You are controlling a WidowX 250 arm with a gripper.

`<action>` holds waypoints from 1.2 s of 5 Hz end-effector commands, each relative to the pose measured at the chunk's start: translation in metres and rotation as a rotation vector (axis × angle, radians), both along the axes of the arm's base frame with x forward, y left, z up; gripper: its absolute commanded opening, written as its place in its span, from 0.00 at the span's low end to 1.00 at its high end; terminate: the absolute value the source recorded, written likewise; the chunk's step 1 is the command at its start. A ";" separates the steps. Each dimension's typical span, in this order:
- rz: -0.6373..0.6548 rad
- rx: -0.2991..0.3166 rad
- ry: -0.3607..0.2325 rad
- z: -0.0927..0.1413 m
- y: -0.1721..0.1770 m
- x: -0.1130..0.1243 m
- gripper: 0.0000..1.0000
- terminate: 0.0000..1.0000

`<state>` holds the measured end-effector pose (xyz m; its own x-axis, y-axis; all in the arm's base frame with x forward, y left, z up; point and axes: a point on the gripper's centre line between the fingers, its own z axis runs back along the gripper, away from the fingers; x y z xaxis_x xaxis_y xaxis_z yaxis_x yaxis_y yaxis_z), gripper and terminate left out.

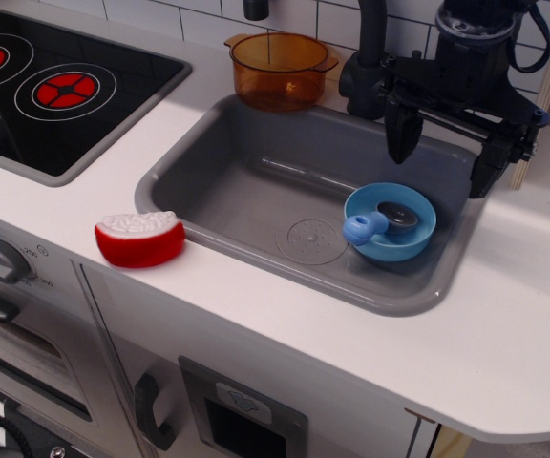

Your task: Take spoon out of bowl sink

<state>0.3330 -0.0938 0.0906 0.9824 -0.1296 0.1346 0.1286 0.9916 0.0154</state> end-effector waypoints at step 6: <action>-0.112 0.092 0.053 -0.031 0.049 0.019 1.00 0.00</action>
